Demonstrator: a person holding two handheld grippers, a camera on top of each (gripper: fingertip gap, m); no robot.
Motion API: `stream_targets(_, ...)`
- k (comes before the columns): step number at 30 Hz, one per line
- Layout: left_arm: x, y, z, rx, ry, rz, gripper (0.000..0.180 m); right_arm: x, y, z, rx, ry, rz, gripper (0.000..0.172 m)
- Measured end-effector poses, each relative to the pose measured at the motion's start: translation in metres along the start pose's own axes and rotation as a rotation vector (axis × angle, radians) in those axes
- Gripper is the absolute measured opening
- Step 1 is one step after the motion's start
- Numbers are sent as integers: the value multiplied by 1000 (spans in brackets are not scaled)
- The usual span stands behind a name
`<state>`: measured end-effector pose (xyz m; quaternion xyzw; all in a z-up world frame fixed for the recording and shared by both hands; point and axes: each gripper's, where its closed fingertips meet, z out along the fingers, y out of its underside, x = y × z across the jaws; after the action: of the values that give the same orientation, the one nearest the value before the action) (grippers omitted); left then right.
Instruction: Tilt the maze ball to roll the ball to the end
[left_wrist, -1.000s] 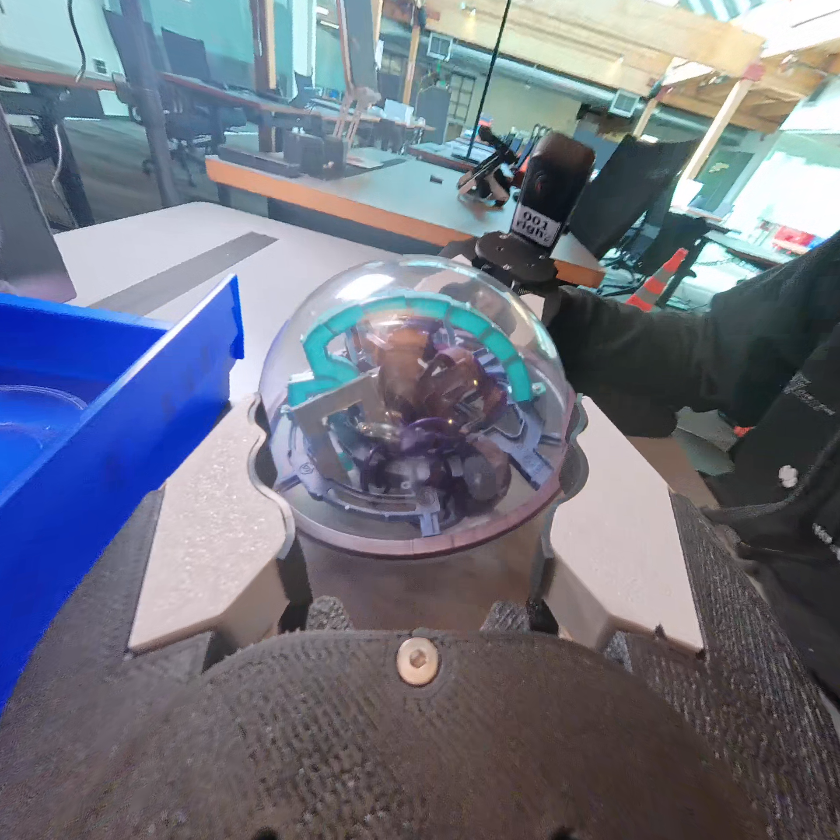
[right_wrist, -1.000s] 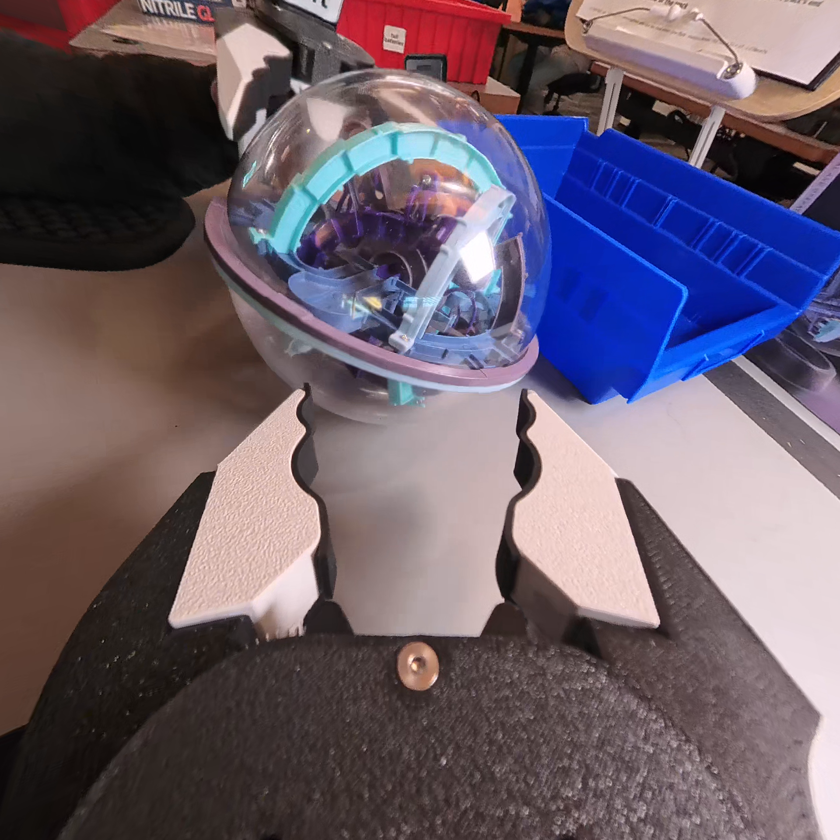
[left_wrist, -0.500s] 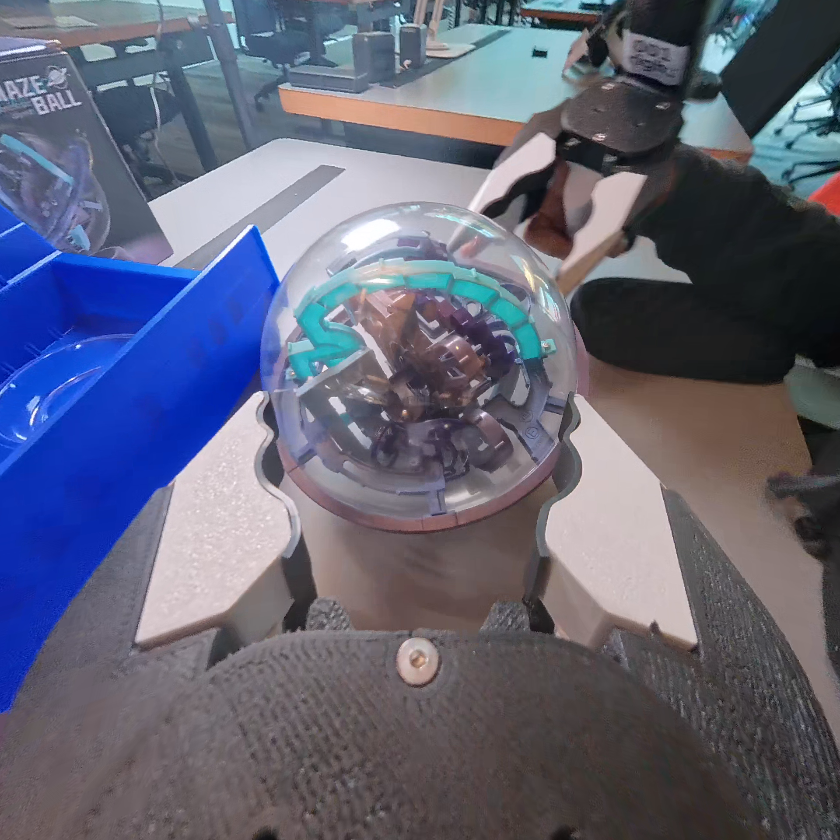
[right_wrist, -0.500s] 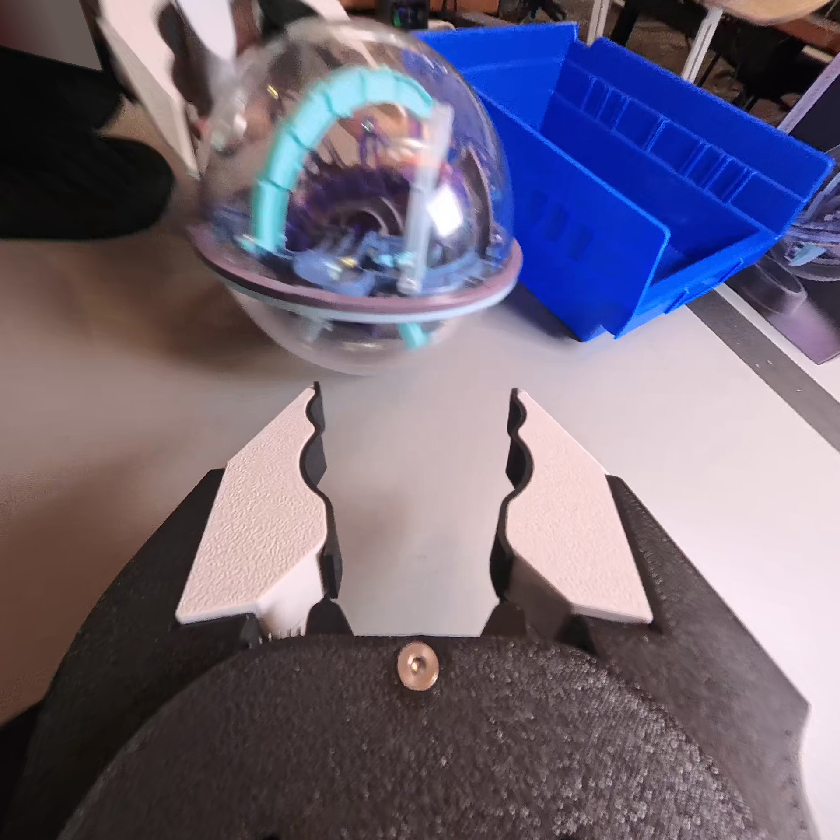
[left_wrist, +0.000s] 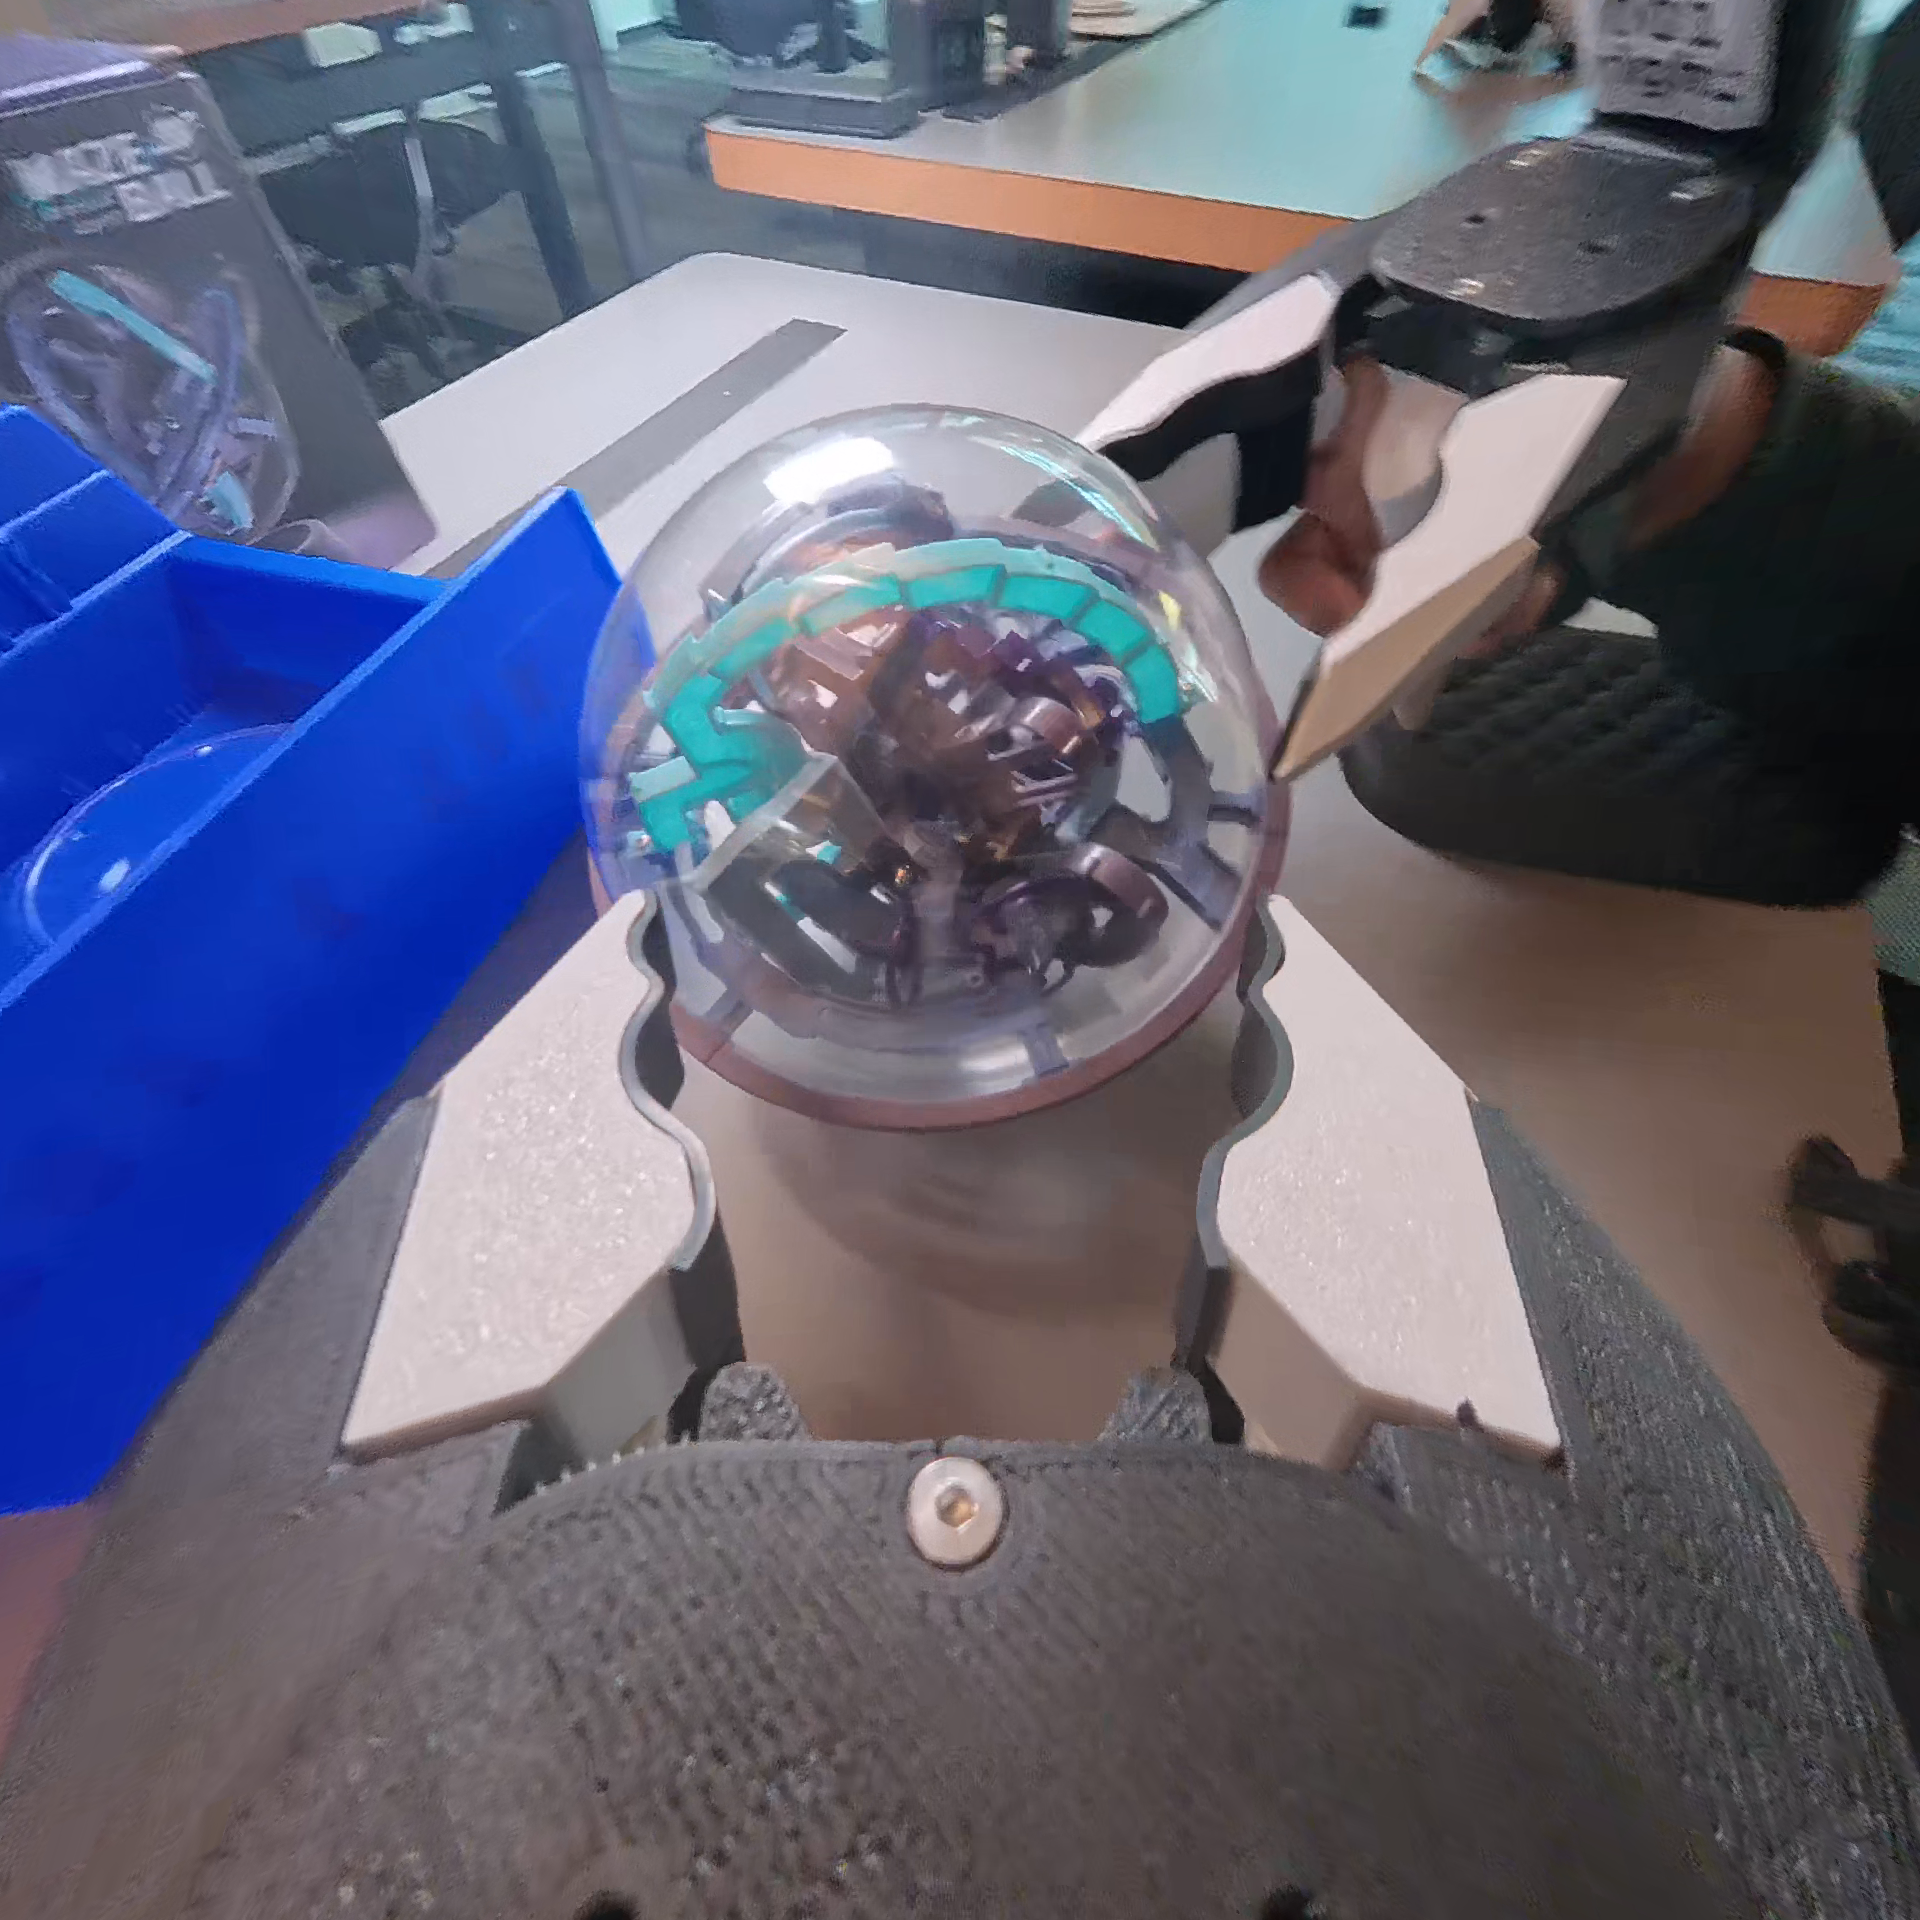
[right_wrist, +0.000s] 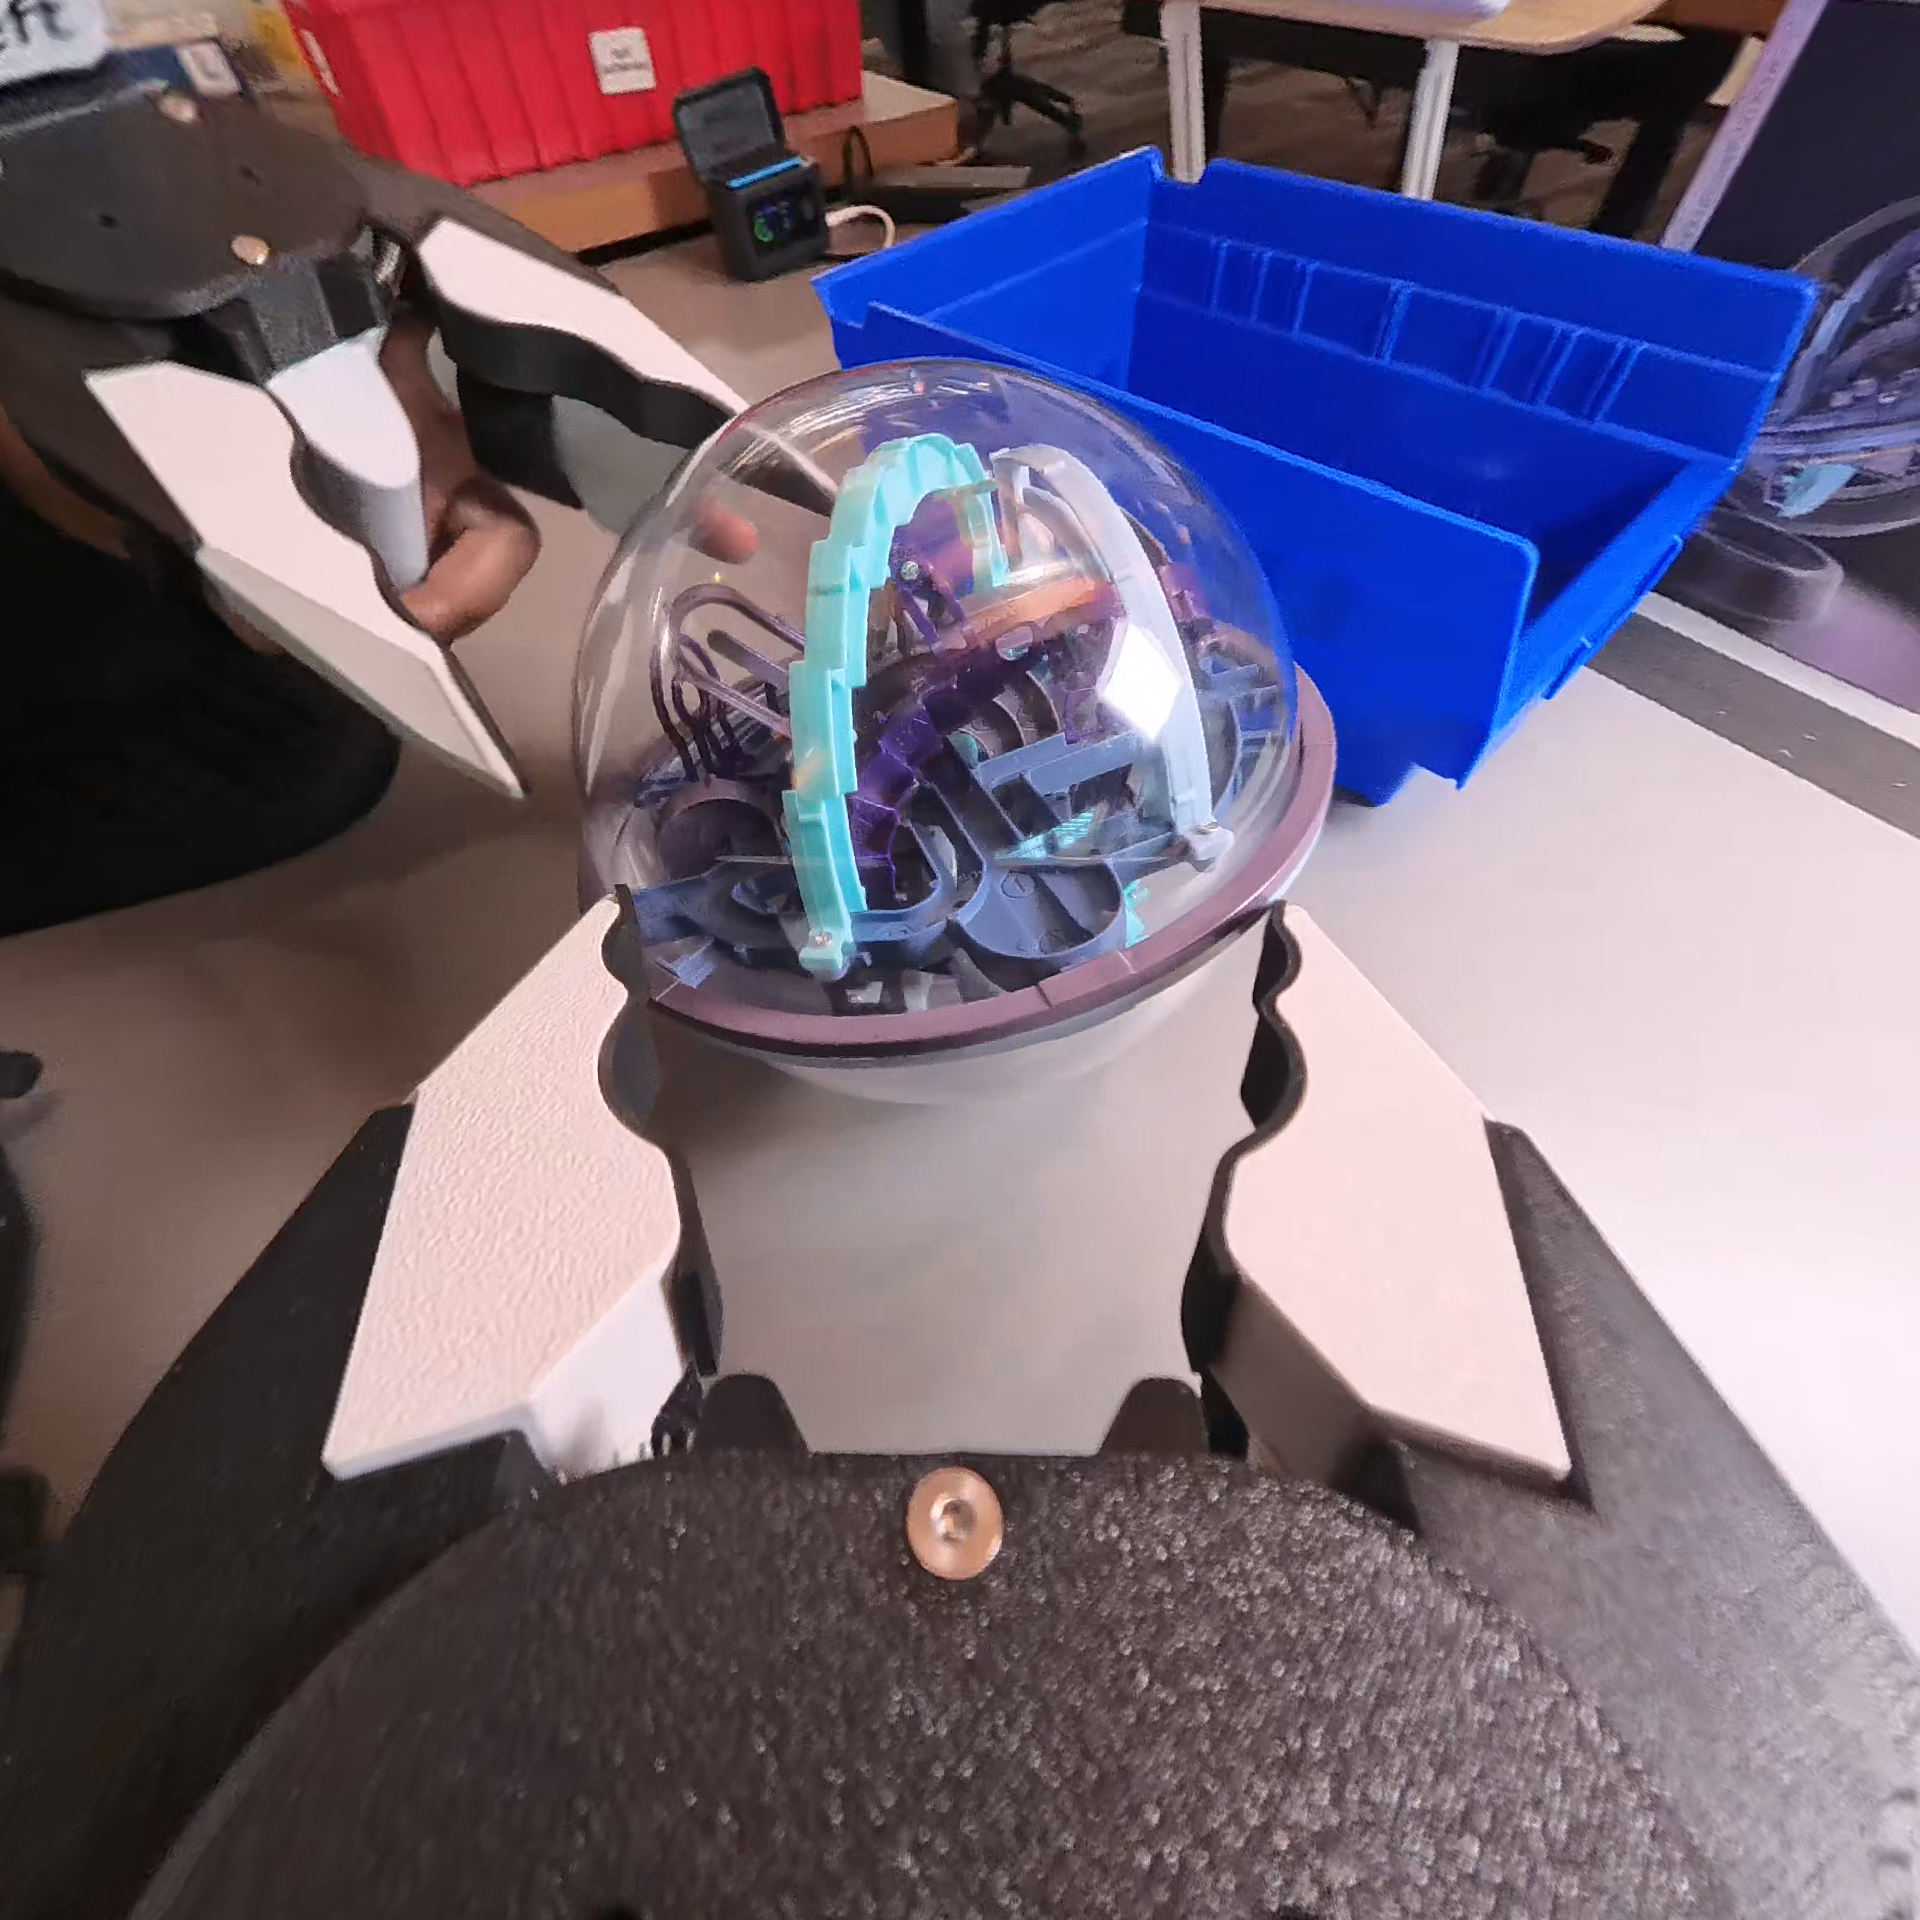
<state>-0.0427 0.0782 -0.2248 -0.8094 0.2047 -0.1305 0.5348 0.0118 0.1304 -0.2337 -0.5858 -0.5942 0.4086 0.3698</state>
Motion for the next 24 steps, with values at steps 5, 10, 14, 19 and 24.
stream_targets(5,-4,-25,-24,114,181,37,122,4,-3,-1,27,-154,-92,108)
stream_targets(10,-18,-24,-8,187,346,112,137,14,-10,5,34,-337,-38,99)
stream_targets(14,-30,-17,14,183,385,95,140,29,-25,14,115,-426,78,87)
stream_targets(19,-47,-10,22,166,294,59,130,41,-27,18,189,-397,164,84)
stream_targets(24,-53,-12,24,190,261,-58,128,40,-22,7,205,-390,156,94)
